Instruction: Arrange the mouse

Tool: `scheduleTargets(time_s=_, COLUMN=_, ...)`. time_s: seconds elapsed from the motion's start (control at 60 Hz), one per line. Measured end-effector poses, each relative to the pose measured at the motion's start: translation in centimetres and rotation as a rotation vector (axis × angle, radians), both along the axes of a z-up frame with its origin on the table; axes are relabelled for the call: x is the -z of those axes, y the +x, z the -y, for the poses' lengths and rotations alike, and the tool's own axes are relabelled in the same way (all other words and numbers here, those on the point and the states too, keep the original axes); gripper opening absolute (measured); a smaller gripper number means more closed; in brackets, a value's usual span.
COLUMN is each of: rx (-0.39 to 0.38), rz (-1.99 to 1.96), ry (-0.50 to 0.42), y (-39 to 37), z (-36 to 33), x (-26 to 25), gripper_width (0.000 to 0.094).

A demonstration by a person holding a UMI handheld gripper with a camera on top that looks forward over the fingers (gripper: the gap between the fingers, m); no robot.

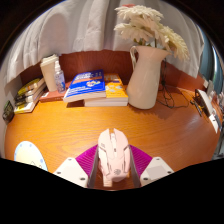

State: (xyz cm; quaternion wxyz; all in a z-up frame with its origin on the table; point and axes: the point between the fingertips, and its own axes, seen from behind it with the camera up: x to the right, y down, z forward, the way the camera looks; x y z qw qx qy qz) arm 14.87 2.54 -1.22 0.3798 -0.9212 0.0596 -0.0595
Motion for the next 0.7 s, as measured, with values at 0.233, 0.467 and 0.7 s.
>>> scheduleTargets(time_s=0.233, rx=-0.057, rz=-0.034, ry=-0.056, y=-0.5, z=-0.5, x=0.3, gripper_width=0.0422)
scheduleTargets(time_s=0.467, rx=-0.117, rz=-0.058, ry=0.049, y=-1.0, z=-2.5, x=-9.6, gripper_width=0.0402)
scheduleTargets(time_s=0.7, rx=-0.135, rz=-0.068, ry=0.337, y=-5.4, z=-5.0, x=-28.9, gripper_width=0.0403)
